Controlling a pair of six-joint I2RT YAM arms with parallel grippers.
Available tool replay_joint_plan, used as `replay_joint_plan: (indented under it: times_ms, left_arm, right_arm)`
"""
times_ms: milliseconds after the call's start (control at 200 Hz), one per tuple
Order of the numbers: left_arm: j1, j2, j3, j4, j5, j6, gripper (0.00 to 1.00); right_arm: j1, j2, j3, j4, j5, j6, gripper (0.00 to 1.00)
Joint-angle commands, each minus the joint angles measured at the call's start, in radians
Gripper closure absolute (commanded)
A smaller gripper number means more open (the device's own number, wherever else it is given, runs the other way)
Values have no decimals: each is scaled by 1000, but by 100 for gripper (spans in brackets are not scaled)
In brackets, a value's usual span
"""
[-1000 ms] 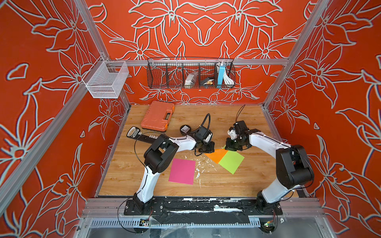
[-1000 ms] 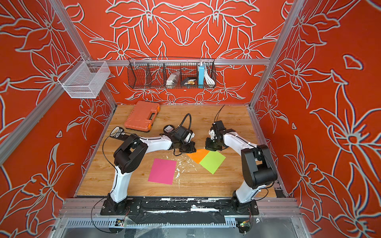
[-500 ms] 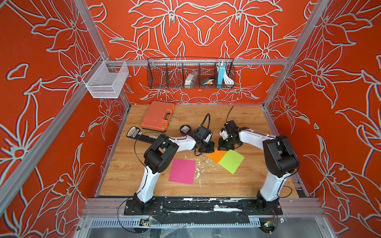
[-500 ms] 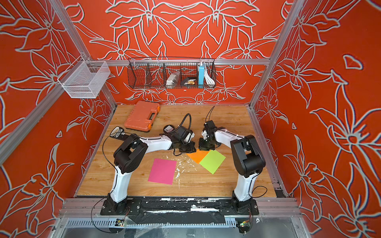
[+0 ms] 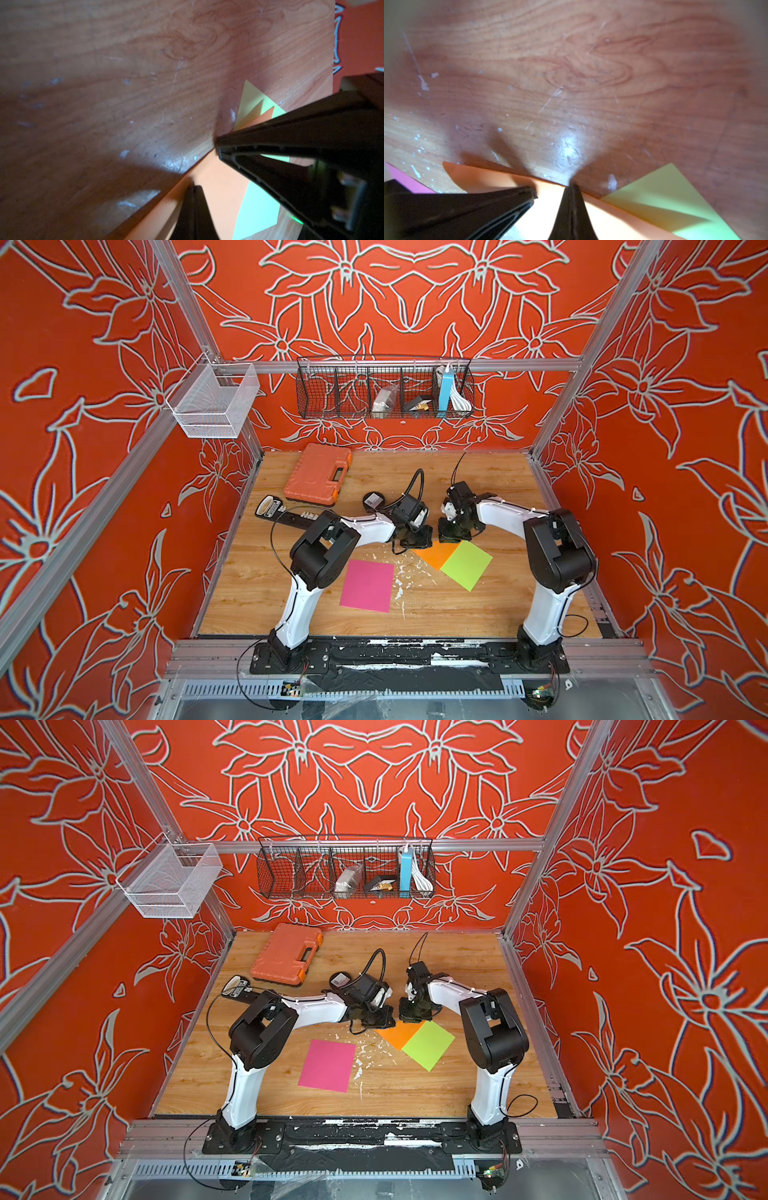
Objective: Fold the square paper diagonally
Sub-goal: Fold the paper at the center of the board.
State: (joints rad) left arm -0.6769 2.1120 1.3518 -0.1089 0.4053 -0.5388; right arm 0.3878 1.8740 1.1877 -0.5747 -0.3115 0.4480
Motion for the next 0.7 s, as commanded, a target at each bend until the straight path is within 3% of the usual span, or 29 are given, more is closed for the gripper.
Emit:
replay_joint_plan:
  times_ms: [0,696]
  left_arm:
    - [9,30,-36,-96,-74,19,100]
    - [11,34,-33,-105,-83,24,100]
  right_arm:
    - [-9,23,13,-72,92,-33,100]
    - [-45,-16,-21,-120,209,-84,100]
